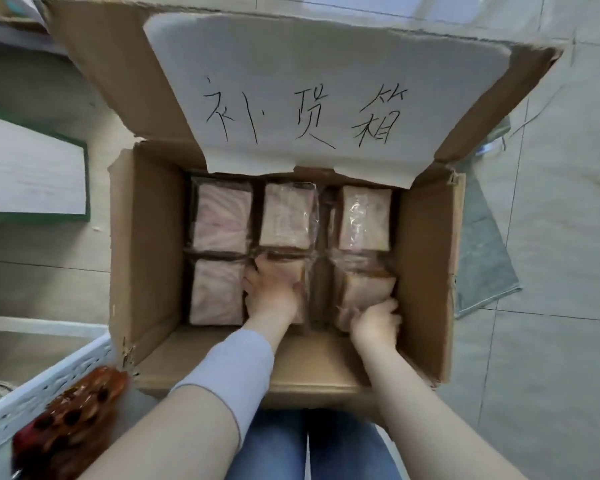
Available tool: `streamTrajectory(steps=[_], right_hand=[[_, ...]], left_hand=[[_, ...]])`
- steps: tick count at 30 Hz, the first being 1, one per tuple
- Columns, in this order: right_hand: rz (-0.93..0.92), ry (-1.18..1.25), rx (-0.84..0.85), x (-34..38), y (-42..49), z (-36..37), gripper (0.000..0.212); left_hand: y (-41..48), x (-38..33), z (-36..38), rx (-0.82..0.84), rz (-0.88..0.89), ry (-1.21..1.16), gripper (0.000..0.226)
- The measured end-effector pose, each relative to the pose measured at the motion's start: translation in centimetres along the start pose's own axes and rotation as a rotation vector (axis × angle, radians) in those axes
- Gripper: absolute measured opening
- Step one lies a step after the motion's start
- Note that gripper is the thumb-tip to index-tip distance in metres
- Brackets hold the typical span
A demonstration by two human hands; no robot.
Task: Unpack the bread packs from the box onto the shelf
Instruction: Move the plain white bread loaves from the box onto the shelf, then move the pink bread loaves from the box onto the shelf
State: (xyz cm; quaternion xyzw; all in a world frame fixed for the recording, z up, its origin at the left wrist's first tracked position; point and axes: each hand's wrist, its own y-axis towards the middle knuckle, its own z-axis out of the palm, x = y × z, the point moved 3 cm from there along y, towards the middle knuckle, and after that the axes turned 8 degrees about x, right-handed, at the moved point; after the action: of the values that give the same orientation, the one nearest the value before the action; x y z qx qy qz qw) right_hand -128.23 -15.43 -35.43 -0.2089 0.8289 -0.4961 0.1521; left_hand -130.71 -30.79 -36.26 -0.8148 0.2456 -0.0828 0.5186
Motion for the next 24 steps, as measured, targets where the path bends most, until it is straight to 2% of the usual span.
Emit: streamTrajectory(steps=[3, 5, 8, 13, 17, 18, 22, 24], right_hand=[[-0.02, 0.026, -0.024, -0.4, -0.2, 0.1, 0.06], [-0.058, -0.02, -0.004, -0.8, -0.7, -0.4, 0.057], [-0.066, -0.106, 0.031, -0.8, -0.7, -1.0, 0.064], [-0.069, -0.133, 0.111, -0.4, 0.1, -1.0, 0.067], [-0.192, -0.054, 0.062, -0.9, -1.4, -1.6, 0.058], [-0.215, -0.021, 0.048, -1.0, -2.0, -2.2, 0.055], [-0.318, 0.056, 0.028, -1.4, -5.5, -5.0, 0.053], [-0.374, 0.071, 0.055, -1.6, -8.0, -6.3, 0.056]], left_hand=[[0.5, 0.5, -0.2, -0.067, 0.011, -0.081, 0.076], [0.4, 0.8, -0.8, -0.094, 0.019, -0.111, 0.07], [0.6, 1.4, -1.5, -0.061, 0.013, -0.15, 0.062], [1.5, 2.2, -2.0, 0.038, 0.053, -0.185, 0.068], [-0.1, 2.5, -2.6, 0.059, 0.141, -0.234, 0.037], [-0.9, 2.6, -2.9, 0.043, 0.175, -0.255, 0.036], [-5.2, 3.3, -5.8, -0.013, 0.293, -0.405, 0.049], [-8.6, 3.9, -8.0, -0.046, 0.341, -0.5, 0.048]])
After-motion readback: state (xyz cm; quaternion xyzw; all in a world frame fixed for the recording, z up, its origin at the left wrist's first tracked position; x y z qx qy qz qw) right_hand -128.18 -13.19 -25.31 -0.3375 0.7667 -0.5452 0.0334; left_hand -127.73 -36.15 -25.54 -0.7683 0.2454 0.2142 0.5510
